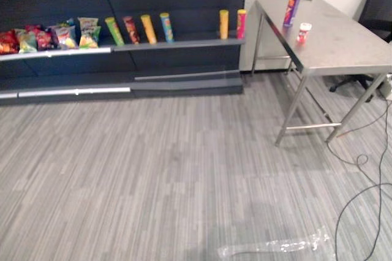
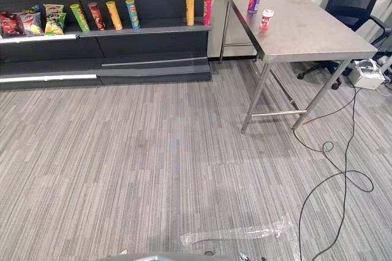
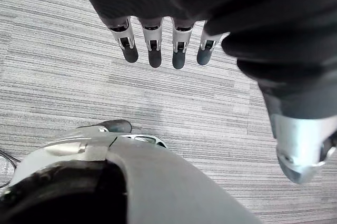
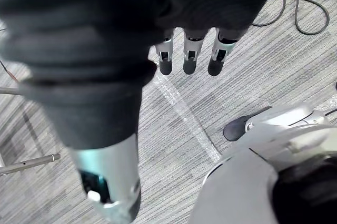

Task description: Put the gum and the chips on the shelf.

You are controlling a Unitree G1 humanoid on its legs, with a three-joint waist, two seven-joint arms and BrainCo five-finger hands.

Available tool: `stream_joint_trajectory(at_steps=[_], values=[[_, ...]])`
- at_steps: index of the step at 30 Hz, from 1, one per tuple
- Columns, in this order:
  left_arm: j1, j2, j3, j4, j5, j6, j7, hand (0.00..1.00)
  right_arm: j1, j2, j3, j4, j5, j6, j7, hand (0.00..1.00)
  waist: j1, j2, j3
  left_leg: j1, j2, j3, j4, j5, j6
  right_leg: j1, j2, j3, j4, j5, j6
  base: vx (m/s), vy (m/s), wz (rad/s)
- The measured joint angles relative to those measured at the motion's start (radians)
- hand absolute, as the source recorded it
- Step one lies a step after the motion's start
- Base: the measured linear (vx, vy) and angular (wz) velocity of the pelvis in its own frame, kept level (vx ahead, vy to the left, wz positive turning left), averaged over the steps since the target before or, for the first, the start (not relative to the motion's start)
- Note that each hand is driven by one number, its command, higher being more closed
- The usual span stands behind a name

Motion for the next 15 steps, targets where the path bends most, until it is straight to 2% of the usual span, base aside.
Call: stream_joint_trajectory(at_steps=[1,10,15], values=[[-0.003,-0.001,0.0,0.0,0.0,0.0,0.0,0.0,-0.005,-0.001,0.0,-0.001,-0.007,-0.003,0.0,0.0,0.0,0.001,0.001,0.001,0.001,0.013,0.0,0.001,-0.008,0.0,0.0,0.0,0.0,0.001,0.003,0.03,-0.016,-0.06],[-0.023,-0.006,-0.003,0.0,0.0,0.0,-0.003,0.0,-0.029,0.001,-0.034,0.0,-0.009,-0.003,0.002,0.0,0.0,0.014,0.028,0.023,0.008,0.03,-0.014,0.0,-0.009,0.014,0.009,0.001,-0.005,-0.004,0.013,0.0,-0.028,-0.03],[-0.023,-0.006,-0.003,0.001,0.0,0.0,-0.004,0.0,-0.029,0.001,-0.033,-0.001,-0.014,-0.003,0.0,0.0,0.001,0.011,0.031,0.026,0.016,0.046,-0.016,0.0,-0.009,0.013,0.016,0.001,-0.011,-0.003,0.012,-0.05,-0.051,-0.04]])
